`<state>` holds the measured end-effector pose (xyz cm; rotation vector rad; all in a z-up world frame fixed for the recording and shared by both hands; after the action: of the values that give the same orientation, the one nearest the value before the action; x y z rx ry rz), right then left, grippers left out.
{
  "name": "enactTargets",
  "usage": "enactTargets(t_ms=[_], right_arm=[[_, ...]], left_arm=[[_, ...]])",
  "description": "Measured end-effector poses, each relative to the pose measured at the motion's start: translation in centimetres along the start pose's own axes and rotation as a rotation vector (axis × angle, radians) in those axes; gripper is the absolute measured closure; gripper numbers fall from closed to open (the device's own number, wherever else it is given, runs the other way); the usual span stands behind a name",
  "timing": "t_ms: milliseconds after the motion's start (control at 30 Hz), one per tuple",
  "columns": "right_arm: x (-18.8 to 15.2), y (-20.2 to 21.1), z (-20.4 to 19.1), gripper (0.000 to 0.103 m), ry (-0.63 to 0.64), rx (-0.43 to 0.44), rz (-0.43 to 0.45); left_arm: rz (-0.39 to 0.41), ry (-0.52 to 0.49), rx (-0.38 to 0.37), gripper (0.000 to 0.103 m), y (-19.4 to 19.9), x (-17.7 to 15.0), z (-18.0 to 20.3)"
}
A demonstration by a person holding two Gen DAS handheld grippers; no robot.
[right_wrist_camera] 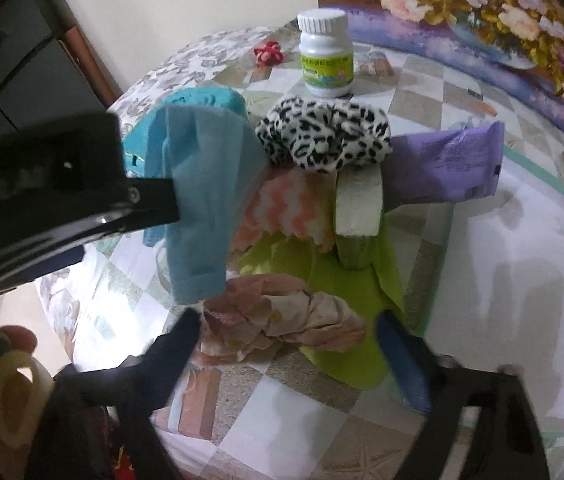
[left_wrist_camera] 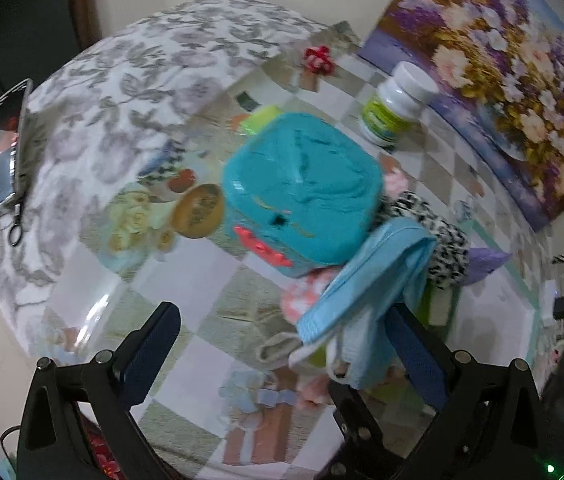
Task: Organize soft objects
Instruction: 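Grasp the pink floral scrunchie with the right tool while the left tool reaches toward the blue mask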
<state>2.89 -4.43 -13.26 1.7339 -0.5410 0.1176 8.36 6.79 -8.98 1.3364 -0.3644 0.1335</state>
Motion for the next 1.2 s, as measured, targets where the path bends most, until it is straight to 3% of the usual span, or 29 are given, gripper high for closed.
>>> enactTargets(t_ms=[33, 100, 267, 400, 433, 567, 1033, 1200], right_arm=[[0.0, -0.1, 0.1, 0.032, -0.003, 0.001, -0.002], [0.1, 0.0, 0.4, 0.048, -0.01, 0.011, -0.004], [0.4, -0.1, 0.8, 0.063, -0.026, 0.027, -0.009], [0.5, -0.3, 1.2, 0.068, -0.038, 0.033, -0.018], [0.6, -0.3, 1.3, 0.068, -0.041, 0.034, -0.019], [0.5, -0.2, 1.5, 0.07, -0.052, 0.041, -0.019], [0.7, 1.8, 2.2, 0.078, -0.092, 0.084, 0.012], [0.9, 3.1, 2.6, 0.078, -0.109, 0.1, 0.04]], left_arm=[[0.002, -0.007, -0.003, 0.006, 0.0, 0.0, 0.2], [0.008, -0.029, -0.012, 0.012, 0.0, 0.2, 0.7], [-0.005, -0.061, -0.05, 0.034, -0.6, 0.3, 1.7], [-0.036, -0.083, -0.062, 0.06, -1.6, 0.2, 2.2], [-0.043, -0.085, -0.061, 0.071, -1.9, 0.1, 2.2], [-0.075, -0.059, -0.066, 0.091, -2.8, -0.2, 1.8], [-0.01, -0.048, -0.078, 0.097, -0.7, 0.4, 1.4], [0.067, -0.077, -0.091, 0.097, 1.7, 0.8, 1.9]])
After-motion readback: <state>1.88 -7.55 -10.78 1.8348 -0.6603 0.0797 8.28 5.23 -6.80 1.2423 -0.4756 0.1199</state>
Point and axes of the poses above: each gripper's, at about its wrist camera, not at the fingertips, and y roughly against the way its jaws point, z to its right, x to its top, the point moved 5 cm from there along -y, roughly the way its jaws point, and after that the axes turned 10 degrees about -y, right-handed, at the moved point
